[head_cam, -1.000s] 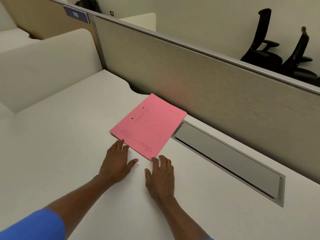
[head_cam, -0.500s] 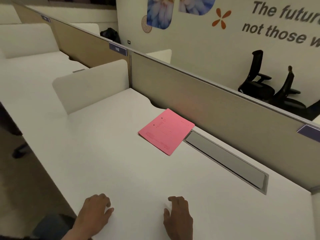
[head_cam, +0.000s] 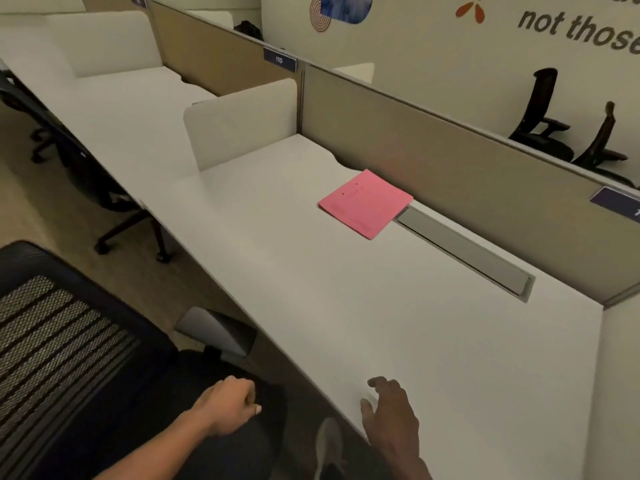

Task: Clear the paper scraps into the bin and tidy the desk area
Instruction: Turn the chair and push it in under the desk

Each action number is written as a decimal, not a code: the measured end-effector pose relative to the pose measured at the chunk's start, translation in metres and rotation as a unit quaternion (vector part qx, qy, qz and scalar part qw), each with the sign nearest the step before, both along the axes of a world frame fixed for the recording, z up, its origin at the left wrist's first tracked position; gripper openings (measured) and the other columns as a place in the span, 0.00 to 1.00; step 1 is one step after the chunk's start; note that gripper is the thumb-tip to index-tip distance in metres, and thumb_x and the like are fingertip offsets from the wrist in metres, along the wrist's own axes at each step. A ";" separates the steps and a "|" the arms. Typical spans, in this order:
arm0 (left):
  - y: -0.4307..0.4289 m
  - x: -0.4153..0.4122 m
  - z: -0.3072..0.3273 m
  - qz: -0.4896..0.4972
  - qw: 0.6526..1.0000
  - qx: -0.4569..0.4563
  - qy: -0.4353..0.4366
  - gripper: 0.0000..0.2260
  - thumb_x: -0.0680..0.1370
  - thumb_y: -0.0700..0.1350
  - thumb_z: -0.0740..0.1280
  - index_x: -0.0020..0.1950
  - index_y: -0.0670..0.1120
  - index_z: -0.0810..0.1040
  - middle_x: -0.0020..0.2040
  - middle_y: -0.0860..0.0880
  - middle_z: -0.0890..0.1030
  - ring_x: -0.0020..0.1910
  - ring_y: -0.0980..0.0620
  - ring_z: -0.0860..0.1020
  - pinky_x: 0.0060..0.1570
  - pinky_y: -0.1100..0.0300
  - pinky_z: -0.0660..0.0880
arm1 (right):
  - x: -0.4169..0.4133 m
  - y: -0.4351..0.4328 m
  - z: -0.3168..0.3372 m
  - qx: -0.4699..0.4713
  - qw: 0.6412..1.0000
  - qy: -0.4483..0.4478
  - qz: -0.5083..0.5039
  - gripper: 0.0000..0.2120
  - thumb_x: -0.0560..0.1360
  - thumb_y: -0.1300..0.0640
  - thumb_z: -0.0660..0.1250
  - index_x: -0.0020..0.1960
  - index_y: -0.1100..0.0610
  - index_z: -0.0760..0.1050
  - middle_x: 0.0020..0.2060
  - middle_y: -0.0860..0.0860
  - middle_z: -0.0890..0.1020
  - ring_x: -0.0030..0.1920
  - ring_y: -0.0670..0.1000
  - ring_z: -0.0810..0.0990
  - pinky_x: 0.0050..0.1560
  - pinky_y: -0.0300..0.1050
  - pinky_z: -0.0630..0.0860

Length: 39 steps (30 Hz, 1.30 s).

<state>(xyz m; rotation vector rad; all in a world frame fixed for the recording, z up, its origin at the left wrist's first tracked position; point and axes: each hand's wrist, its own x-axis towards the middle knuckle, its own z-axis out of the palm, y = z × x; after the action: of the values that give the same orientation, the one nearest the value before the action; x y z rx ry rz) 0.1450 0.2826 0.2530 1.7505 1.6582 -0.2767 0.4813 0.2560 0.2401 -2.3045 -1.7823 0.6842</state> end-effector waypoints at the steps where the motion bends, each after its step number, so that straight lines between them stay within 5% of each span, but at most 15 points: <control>1: -0.015 -0.002 0.000 -0.001 1.000 -0.013 0.001 0.11 0.78 0.62 0.69 0.52 0.56 0.81 0.50 0.55 0.84 0.49 0.55 0.82 0.53 0.53 0.81 | 0.000 -0.015 -0.002 -0.008 1.000 0.000 0.005 0.16 0.78 0.45 0.64 0.65 0.40 0.69 0.58 0.42 0.73 0.65 0.47 0.72 0.48 0.47 0.72; 6: -0.081 -0.008 -0.001 0.017 0.999 -0.044 -0.002 0.10 0.79 0.60 0.70 0.51 0.55 0.81 0.50 0.53 0.84 0.50 0.53 0.83 0.55 0.51 0.82 | 0.003 -0.081 -0.009 -0.031 0.999 -0.007 0.028 0.09 0.77 0.44 0.66 0.56 0.41 0.74 0.54 0.44 0.76 0.60 0.48 0.77 0.55 0.50 0.78; 11: -0.137 -0.007 -0.005 0.068 0.996 -0.052 -0.002 0.09 0.79 0.60 0.71 0.46 0.57 0.78 0.49 0.53 0.83 0.49 0.52 0.83 0.53 0.52 0.81 | 0.011 -0.127 -0.013 -0.053 0.995 -0.015 0.088 0.13 0.76 0.43 0.68 0.60 0.42 0.77 0.57 0.45 0.79 0.62 0.48 0.79 0.58 0.47 0.77; 20: -0.251 0.016 -0.007 0.158 0.986 -0.050 -0.012 0.12 0.78 0.60 0.71 0.51 0.52 0.83 0.50 0.52 0.86 0.49 0.52 0.84 0.55 0.48 0.83 | 0.026 -0.208 -0.015 -0.132 0.974 -0.014 0.184 0.11 0.77 0.41 0.67 0.58 0.40 0.74 0.52 0.41 0.76 0.49 0.42 0.75 0.46 0.40 0.72; 23: -0.298 0.026 -0.012 0.185 0.981 -0.054 -0.016 0.12 0.77 0.60 0.71 0.48 0.52 0.83 0.48 0.52 0.86 0.48 0.51 0.85 0.54 0.49 0.84 | 0.030 -0.234 -0.020 -0.139 0.970 0.000 0.200 0.08 0.77 0.42 0.68 0.54 0.41 0.75 0.49 0.41 0.76 0.47 0.42 0.77 0.49 0.42 0.80; 31: -0.408 0.019 -0.027 0.227 0.970 -0.083 -0.001 0.13 0.79 0.56 0.71 0.49 0.46 0.83 0.50 0.47 0.87 0.52 0.46 0.84 0.52 0.52 0.79 | 0.016 -0.303 -0.046 -0.190 0.944 -0.020 0.270 0.21 0.77 0.40 0.67 0.67 0.46 0.75 0.63 0.47 0.79 0.63 0.50 0.80 0.62 0.48 0.77; 39: -0.469 -0.023 -0.028 0.292 0.952 -0.095 -0.011 0.14 0.80 0.54 0.71 0.49 0.43 0.84 0.50 0.44 0.87 0.51 0.45 0.84 0.53 0.53 0.78 | -0.034 -0.350 -0.047 -0.226 0.923 -0.013 0.311 0.18 0.76 0.41 0.67 0.63 0.47 0.76 0.63 0.49 0.80 0.65 0.52 0.81 0.61 0.47 0.77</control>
<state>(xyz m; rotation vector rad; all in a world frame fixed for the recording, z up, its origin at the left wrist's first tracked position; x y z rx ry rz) 0.1222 -0.1860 0.2251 1.0557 1.9724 -0.1309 0.4469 -0.0942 0.1935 -1.9436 -2.6308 1.2776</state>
